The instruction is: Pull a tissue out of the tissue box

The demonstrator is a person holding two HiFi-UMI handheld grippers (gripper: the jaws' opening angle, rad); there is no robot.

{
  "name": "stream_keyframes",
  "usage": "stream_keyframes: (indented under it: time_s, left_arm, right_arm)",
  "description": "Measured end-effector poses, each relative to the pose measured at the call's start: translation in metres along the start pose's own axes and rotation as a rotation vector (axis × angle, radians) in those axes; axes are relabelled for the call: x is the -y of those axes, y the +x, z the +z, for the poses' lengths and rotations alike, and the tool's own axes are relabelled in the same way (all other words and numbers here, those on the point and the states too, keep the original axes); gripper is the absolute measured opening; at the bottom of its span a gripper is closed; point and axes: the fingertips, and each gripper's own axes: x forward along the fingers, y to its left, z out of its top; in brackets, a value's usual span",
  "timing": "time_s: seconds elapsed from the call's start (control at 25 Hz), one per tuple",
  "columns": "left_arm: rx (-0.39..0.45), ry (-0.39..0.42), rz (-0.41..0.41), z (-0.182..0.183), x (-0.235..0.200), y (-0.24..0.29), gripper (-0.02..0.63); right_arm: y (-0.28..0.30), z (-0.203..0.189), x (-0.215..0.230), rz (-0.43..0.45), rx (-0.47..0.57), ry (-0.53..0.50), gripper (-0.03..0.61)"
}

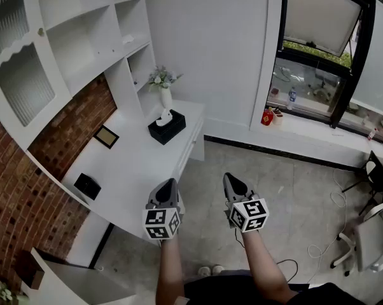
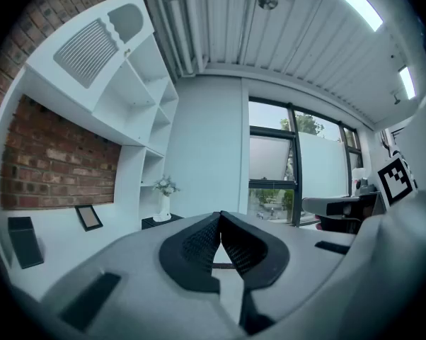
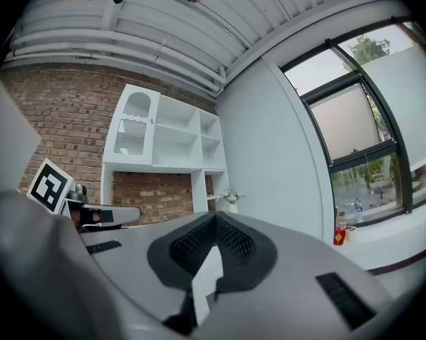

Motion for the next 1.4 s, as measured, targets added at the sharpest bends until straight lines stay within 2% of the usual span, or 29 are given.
stream_keyframes:
  time_s: [1.04,1.28,1.36,1.4]
  left_arm:
    - [-0.031,-0.012,-0.023,-0.018,-0.001,0.000,0.009]
    - [-0.014,-0.010,-0.034,-0.018,0.000,-0.005,0.011]
    - [-0.011,-0.015,-0.033,-0.020,-0.003,-0.008,0.015]
    - [-0.010,-0.018,-0.030,-0.020,-0.004,-0.009,0.038]
  right_arm:
    - [0.002,-0.006,-0.003,-0.002,0.011,0.057,-0.002]
    - [0.002,-0.009,-0.007,0.006,0.007,0.068,-0.002]
    - [0.002,-0.010,-0.009,0.009,0.005,0.071,-0.002]
    - [0.002,-0.011,-0.009,0.009,0.003,0.072,-0.002]
